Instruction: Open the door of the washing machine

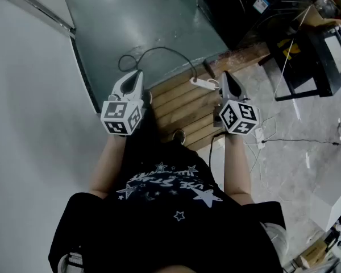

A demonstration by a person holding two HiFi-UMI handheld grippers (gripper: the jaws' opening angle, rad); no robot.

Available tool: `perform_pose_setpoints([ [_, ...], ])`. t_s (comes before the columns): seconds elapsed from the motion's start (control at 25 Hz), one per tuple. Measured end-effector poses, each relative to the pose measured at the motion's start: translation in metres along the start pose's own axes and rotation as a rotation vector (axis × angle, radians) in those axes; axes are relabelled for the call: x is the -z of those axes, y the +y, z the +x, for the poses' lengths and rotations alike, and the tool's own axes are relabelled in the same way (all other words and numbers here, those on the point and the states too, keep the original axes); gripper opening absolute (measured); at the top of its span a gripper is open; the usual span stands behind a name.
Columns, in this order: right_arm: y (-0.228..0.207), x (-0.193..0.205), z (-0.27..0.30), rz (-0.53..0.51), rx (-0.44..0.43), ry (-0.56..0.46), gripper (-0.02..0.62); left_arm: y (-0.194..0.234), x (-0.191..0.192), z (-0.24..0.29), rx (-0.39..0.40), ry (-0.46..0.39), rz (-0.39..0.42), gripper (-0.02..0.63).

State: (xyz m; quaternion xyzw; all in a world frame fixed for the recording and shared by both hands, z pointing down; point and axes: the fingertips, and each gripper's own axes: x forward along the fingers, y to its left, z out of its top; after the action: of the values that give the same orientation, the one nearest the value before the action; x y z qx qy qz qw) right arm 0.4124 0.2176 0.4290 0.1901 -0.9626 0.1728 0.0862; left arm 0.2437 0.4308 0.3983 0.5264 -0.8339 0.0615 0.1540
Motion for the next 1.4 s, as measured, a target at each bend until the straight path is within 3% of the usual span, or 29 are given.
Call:
perform_pose_setpoints([
  [0.64,0.005,0.01,0.018,0.003,0.006,0.01,0.003,0.018,0.011,0.005,-0.009,0.011,-0.023,0.009],
  [0.84,0.019,0.003,0.05,-0.049,0.0,0.015,0.003,0.042,0.009,0.023,-0.004,0.017,-0.025,0.009],
  [0.96,0.022,0.0,0.083,-0.027,0.008,0.019,0.007,0.069,0.005,0.042,-0.005,0.01,-0.041,0.009],
  [1.04,0.02,-0.004,0.112,-0.007,0.01,0.013,0.172,0.092,-0.001,0.063,-0.002,0.003,-0.049,0.009],
  [1.08,0.017,-0.007,0.128,-0.005,0.017,0.014,0.223,0.105,-0.004,0.075,-0.001,0.0,-0.05,0.009],
  [1.16,0.01,-0.015,0.159,-0.015,0.056,0.025,0.276,0.131,-0.013,0.102,0.006,0.004,-0.045,0.009],
  [1.4,0.019,-0.052,0.236,-0.006,0.211,0.062,0.347,0.214,-0.052,0.162,0.098,0.04,-0.04,0.009],
])
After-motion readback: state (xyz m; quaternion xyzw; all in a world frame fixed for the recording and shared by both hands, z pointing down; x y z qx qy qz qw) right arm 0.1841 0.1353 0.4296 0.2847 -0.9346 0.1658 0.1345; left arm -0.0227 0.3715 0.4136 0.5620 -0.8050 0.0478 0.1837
